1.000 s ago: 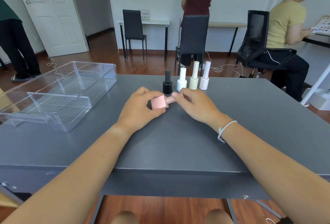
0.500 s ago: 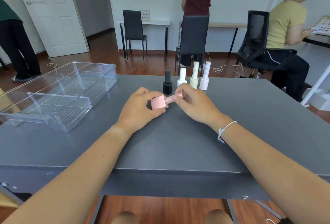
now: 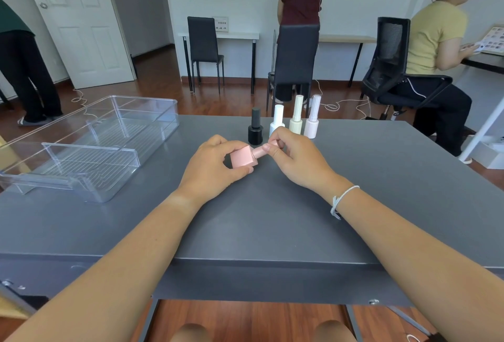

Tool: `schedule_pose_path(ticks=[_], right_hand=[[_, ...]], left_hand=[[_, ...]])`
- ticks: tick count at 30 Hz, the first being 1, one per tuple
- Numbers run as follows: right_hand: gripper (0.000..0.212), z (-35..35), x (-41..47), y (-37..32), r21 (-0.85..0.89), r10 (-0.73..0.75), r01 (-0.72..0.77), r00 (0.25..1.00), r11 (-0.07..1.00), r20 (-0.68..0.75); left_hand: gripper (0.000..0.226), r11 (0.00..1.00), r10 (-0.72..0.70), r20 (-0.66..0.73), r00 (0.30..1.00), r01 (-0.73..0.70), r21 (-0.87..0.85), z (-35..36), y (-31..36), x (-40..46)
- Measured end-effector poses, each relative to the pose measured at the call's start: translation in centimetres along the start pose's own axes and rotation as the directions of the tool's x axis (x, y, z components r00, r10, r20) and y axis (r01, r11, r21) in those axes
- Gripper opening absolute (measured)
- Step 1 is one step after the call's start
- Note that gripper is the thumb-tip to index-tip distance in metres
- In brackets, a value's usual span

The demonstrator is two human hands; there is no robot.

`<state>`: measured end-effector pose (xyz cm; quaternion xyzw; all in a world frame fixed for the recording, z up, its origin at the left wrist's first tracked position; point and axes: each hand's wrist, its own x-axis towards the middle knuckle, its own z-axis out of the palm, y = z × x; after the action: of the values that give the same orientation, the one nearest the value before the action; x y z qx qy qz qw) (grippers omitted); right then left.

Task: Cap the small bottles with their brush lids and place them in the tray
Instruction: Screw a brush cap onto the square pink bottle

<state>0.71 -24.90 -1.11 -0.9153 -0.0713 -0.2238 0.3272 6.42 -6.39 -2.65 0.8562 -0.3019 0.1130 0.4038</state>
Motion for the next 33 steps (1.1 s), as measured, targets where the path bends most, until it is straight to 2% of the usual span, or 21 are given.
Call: schedule_pose_path(ticks=[6, 10, 13, 17, 21, 30, 33], right_hand=[[0.011, 0.1, 0.2, 0.0, 0.076, 0.012, -0.011, 1.000, 0.997, -0.011], [0.010, -0.3, 0.4, 0.1, 0.160, 0.035, -0.024, 0.997, 0.987, -0.069], [0.011, -0.7, 0.8, 0.1, 0.193, 0.052, -0.037, 0.996, 0.980, -0.077], [0.009, -0.9, 1.6, -0.3, 0.090, 0.012, -0.009, 0.999, 0.996, -0.039], [0.004, -0.9, 3.3, -1.2, -0.016, -0.012, 0.012, 1.000, 1.000, 0.013], [0.030, -0.2, 8.4, -3.6, -0.131, 0.000, 0.010, 0.998, 0.991, 0.069], [0.033, 0.5, 9.3, -3.9, -0.186, 0.018, 0.000, 0.995, 0.983, 0.096]], left_hand=[[0.040, 1.000, -0.004, 0.004, 1.000, 0.004, 0.011, 0.1, 0.0, 0.1], [0.042, 0.998, -0.056, 0.017, 0.998, 0.056, 0.010, -0.2, -0.1, 0.1], [0.047, 0.991, -0.084, 0.050, 0.995, 0.079, 0.104, -0.8, -0.3, 0.0], [0.047, 0.956, -0.104, 0.102, 0.989, 0.071, 0.286, -2.6, -1.1, -0.3], [0.049, 0.929, -0.154, 0.164, 0.974, 0.086, 0.361, -3.7, -2.3, -1.1], [0.050, 0.932, -0.144, 0.129, 0.981, 0.090, 0.351, -3.6, -2.8, -1.9], [0.049, 0.934, -0.141, 0.126, 0.982, 0.090, 0.347, -3.6, -2.8, -1.8]])
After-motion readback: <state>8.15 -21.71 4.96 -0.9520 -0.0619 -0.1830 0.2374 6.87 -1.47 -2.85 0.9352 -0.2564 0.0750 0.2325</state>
